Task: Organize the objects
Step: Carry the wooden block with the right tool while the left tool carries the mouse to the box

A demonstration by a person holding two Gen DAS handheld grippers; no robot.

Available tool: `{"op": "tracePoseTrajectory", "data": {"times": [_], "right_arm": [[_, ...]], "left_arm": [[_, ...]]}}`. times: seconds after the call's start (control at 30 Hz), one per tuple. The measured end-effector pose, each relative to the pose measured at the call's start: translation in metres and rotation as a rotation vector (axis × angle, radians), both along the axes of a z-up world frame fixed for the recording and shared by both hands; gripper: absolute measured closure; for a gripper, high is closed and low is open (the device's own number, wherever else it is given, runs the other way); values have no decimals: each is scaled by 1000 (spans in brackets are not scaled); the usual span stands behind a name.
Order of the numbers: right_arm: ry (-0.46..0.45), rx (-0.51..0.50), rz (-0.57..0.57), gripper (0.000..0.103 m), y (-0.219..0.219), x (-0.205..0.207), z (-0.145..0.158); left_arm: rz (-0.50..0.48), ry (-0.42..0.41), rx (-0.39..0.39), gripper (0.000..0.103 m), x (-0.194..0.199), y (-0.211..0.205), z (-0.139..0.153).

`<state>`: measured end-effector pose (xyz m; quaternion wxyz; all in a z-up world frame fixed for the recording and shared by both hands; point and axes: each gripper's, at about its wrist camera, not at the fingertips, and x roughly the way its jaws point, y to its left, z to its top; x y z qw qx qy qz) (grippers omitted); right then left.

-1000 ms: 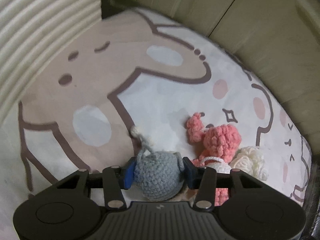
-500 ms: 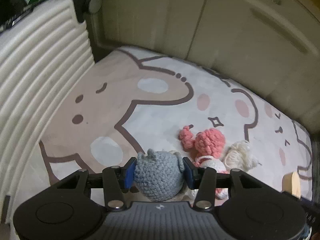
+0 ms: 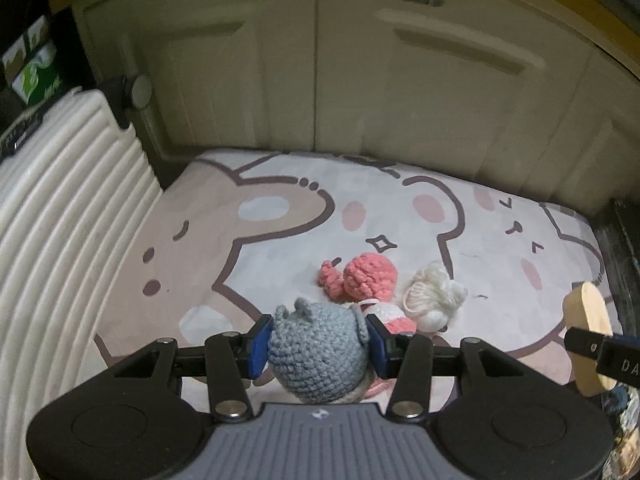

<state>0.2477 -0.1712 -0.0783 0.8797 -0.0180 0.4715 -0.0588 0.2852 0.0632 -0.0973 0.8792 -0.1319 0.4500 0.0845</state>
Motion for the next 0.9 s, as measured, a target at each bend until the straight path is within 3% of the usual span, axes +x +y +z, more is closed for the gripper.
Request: {"op": "tracePoseTrajectory", "data": {"times": [0.53, 0.9], "right_arm": [[-41, -38, 55, 57, -9, -26, 28], [-66, -54, 23, 57, -54, -47, 49]], "left_arm": [[-52, -22, 18, 53, -6, -32, 23], [-146, -52, -7, 53, -5, -90, 39]]}}
